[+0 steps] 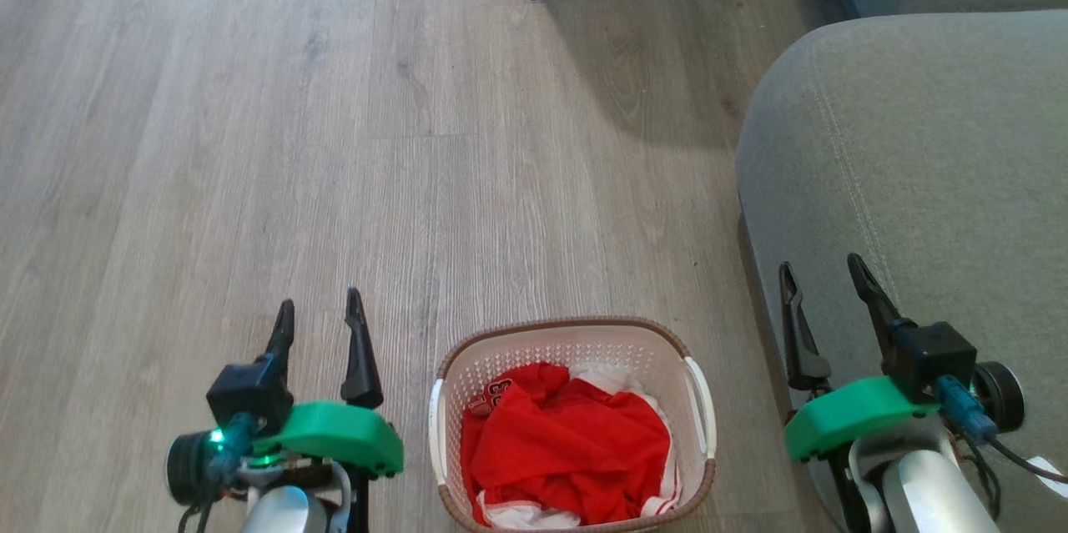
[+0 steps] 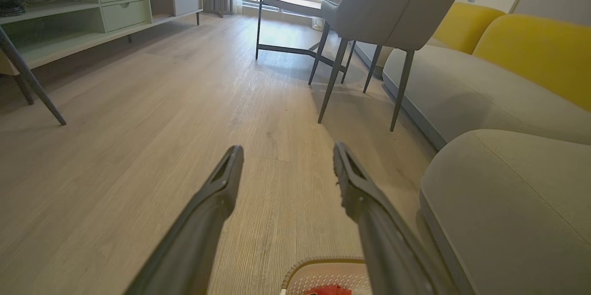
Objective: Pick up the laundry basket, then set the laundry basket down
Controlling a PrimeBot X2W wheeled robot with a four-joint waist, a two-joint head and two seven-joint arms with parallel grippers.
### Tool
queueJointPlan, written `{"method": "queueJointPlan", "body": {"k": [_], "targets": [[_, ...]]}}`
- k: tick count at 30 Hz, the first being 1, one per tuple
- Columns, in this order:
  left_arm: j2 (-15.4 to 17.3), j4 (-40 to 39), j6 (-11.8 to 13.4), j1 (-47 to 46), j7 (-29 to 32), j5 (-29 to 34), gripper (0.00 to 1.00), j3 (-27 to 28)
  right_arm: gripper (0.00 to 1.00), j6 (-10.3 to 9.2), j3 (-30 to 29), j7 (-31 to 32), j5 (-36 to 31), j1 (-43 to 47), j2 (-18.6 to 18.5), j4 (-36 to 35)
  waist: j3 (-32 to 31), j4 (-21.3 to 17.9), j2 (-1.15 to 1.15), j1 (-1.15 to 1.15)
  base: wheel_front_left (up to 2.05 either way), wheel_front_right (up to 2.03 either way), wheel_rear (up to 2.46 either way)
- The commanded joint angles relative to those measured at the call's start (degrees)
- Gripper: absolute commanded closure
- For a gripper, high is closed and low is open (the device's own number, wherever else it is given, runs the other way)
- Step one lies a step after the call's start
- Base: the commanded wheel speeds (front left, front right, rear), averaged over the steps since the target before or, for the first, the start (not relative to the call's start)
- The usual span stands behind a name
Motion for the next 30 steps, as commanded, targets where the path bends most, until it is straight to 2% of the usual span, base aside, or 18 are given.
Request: {"method": "queueJointPlan", "body": {"k": [1, 5, 18, 23, 30], "targets": [[-0.21, -1.31, 0.05, -1.83, -0.36, 0.34, 0.00, 2.29, 0.00, 0.41, 1.08, -0.74, -0.16, -1.81, 0.28, -1.50, 0.01, -0.07, 0.00, 0.00, 0.00, 0.00, 0.00], [-0.22, -0.71, 0.26, -2.12, -0.36, 0.85, 0.00, 1.98, 0.00, 0.41, 0.95, -0.74, -0.12, -2.05, 0.40, -1.71, 0.13, -0.12, 0.00, 0.00, 0.00, 0.00, 0.00], [-0.22, 0.13, -1.21, -2.75, -0.36, -0.95, 0.00, 0.97, 0.00, 0.41, 1.40, -0.74, -0.43, -2.56, -0.13, -1.72, 2.06, -0.25, 0.00, 0.00, 0.00, 0.00, 0.00], [-0.22, 2.50, -2.01, -5.38, -0.36, -0.83, 0.00, -2.13, 0.00, 0.41, 2.91, -0.74, -0.54, -4.87, -1.98, 1.38, 7.01, -0.49, 0.00, 0.00, 0.00, 0.00, 0.00], [-0.22, 6.93, -1.00, -10.69, -0.36, -2.30, 0.00, -5.69, 0.00, 0.41, 3.68, -0.74, 2.77, -9.36, -3.95, 7.22, 14.76, -0.07, 0.00, 0.00, 0.00, 0.00, 0.00]]}}
